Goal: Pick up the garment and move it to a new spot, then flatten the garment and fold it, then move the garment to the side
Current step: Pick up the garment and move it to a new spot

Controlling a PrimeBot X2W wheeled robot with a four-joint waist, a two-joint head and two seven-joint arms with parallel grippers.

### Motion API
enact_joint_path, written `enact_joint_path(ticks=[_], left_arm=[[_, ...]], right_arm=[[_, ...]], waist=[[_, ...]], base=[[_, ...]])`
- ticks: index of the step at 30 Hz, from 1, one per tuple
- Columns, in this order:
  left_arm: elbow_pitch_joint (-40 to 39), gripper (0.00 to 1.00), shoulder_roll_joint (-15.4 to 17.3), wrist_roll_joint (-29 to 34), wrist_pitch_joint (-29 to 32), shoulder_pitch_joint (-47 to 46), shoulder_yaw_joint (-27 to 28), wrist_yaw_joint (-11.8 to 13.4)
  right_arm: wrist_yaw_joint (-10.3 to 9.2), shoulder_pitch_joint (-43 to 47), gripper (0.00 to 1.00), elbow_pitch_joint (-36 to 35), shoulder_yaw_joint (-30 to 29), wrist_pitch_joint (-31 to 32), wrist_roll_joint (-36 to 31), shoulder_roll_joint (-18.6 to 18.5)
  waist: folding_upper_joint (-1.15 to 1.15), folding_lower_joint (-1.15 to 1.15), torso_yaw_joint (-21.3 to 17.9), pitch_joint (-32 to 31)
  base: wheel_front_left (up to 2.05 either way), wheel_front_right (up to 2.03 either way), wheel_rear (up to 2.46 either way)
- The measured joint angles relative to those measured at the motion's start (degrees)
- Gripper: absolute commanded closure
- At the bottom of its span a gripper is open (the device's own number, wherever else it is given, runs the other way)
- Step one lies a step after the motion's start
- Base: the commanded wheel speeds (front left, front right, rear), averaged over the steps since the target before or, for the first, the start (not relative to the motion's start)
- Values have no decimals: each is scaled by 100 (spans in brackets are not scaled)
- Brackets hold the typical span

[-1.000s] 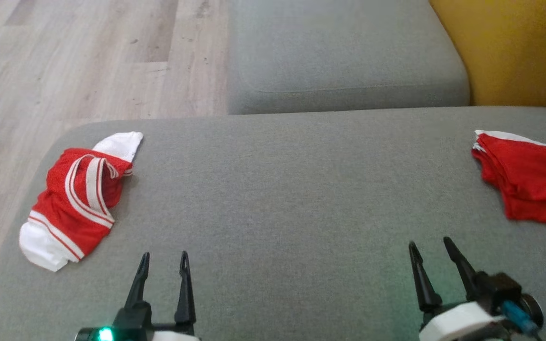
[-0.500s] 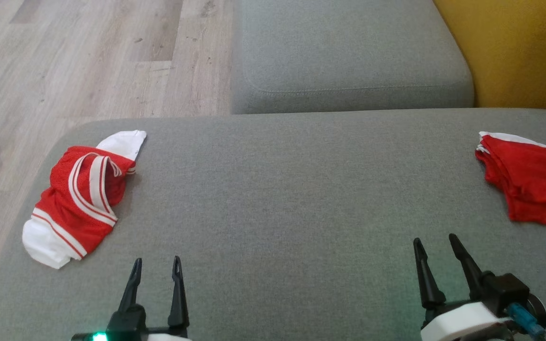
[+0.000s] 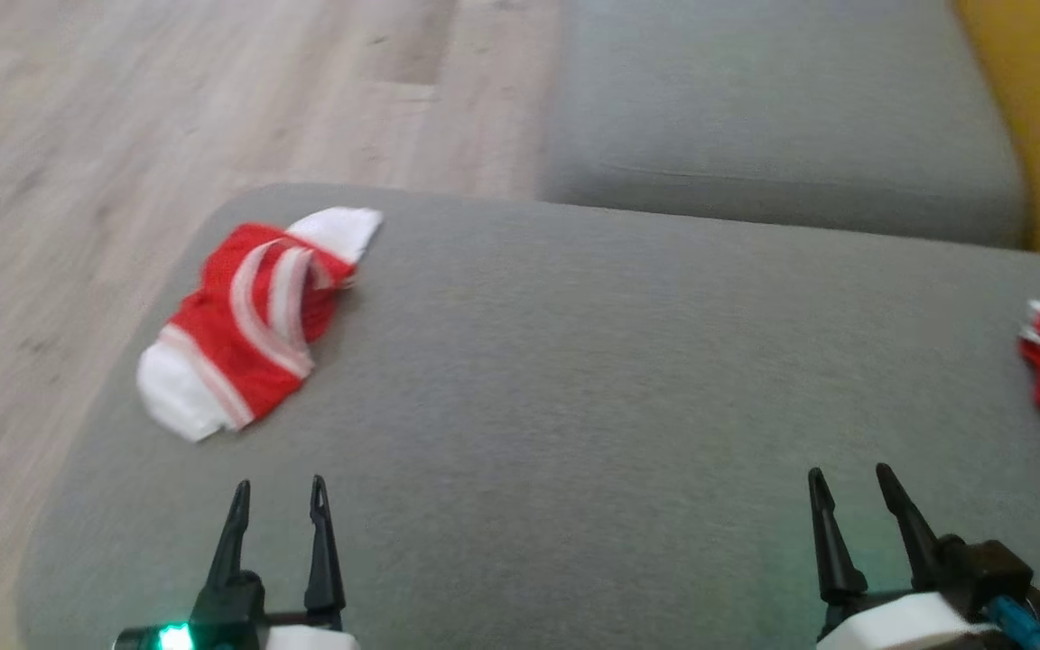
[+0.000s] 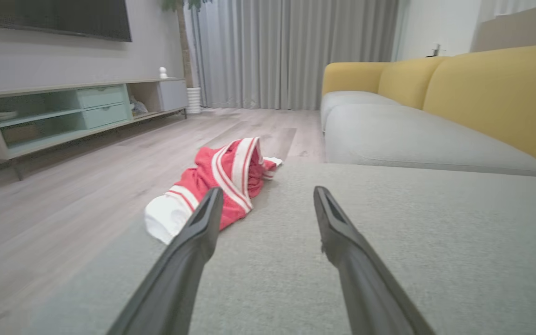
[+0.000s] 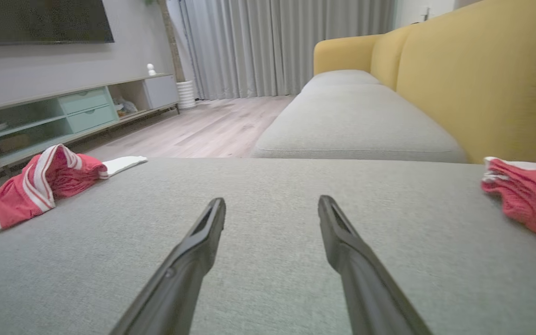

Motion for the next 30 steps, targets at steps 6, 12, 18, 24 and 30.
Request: enact_joint_path(ticks=[6, 12, 18, 24, 30], left_arm=[[-143, 0, 22, 103, 0, 4, 211, 2], [-403, 0, 30, 131, 0, 7, 558, 25], [-506, 0, 21, 131, 0, -400, 602, -57], [-135, 0, -30, 235, 0, -1964, 309, -366], [771, 0, -98, 245, -1, -3334, 266, -408]], right_arm=[[0, -15, 0, -35, -119, 0, 12, 4], [0, -198, 0, -75, -233, 0, -193, 11], [0, -407, 0, -169, -441, 0, -338, -121], [0, -880, 0, -318, -452, 0, -474, -838], [0, -1322, 0, -530, -486, 0, -474, -1474]], waist=[[0, 0, 842, 101], [0, 0, 1575, 342], [0, 0, 1863, 890], [0, 2, 1900, 1698], [0, 3, 1695, 2554]], base=[[0, 0, 0], [0, 0, 0], [0, 0, 0], [0, 0, 0], [0, 0, 0]])
